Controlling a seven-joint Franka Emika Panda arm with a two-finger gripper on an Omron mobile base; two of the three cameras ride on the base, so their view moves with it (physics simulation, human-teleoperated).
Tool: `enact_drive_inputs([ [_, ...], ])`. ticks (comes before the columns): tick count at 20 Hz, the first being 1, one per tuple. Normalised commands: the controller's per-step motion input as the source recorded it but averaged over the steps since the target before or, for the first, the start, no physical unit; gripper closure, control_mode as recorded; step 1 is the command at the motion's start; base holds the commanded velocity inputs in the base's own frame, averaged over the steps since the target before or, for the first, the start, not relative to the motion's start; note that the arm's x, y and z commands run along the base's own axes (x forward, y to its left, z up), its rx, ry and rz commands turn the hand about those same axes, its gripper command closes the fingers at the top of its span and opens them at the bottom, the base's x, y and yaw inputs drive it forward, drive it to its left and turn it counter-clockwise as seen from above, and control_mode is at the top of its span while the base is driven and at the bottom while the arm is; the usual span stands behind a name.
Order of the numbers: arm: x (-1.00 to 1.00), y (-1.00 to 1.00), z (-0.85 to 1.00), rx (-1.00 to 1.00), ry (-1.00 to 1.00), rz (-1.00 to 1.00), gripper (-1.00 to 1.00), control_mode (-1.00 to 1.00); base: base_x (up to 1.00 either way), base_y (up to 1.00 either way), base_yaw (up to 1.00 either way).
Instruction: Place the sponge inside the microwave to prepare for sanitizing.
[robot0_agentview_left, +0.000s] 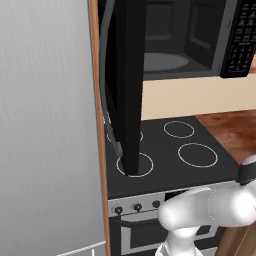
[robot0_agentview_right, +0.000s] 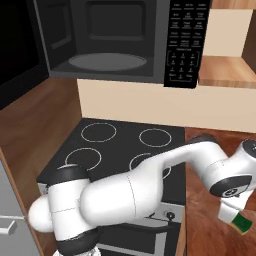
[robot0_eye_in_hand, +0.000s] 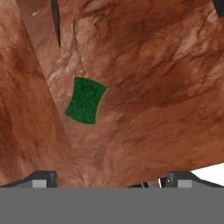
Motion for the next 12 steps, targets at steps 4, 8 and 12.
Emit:
enact_drive_inputs([
  [4, 0.25, -0.15, -0.19, 0.0, 0.0, -0.03, -1.0, -1.0, 0.0, 0.0, 0.0],
  [8, 0.25, -0.25, -0.23, 0.0, 0.0, -0.02, -1.0, -1.0, 0.0, 0.0, 0.0],
  [12, 0.15, -0.27, -0.34, 0.0, -0.01, -0.02, -1.0, -1.0, 0.0, 0.0, 0.0],
])
